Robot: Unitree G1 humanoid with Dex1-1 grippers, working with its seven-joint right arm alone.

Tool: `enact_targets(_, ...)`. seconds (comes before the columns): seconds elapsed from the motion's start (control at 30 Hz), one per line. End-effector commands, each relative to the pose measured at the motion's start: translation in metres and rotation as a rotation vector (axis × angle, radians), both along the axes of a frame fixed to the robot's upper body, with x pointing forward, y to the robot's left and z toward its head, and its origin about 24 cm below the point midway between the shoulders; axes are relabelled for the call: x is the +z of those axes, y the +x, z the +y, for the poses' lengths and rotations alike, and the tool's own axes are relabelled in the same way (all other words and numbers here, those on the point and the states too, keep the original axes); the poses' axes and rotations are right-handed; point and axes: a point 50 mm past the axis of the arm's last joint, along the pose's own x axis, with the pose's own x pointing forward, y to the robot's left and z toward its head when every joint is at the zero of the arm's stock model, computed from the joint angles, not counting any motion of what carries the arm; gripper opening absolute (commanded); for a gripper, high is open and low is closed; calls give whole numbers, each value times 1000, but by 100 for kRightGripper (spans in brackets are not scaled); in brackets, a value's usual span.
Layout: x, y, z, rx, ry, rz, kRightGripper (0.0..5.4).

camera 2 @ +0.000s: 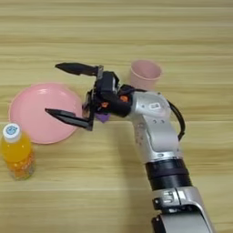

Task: Move the objects on the table

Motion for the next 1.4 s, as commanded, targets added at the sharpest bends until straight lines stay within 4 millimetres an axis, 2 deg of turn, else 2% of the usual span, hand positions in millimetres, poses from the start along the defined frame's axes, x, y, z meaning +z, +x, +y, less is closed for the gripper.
enact_targets(0.03,23,14,-11,-104,-53,-129,537)
enact_targets(0.3,-3,21,-3,-136,-162,-117,537)
enact_targets(0.43,-24,24,4,-133,-235,-70,537)
enact_targets(0.73,-57,24,12,-85,-410,-33,537)
enact_targets(1.13,-75,30,24,-112,-475,11,537)
enact_targets(1.4,-78,34,33,-138,-475,27,537)
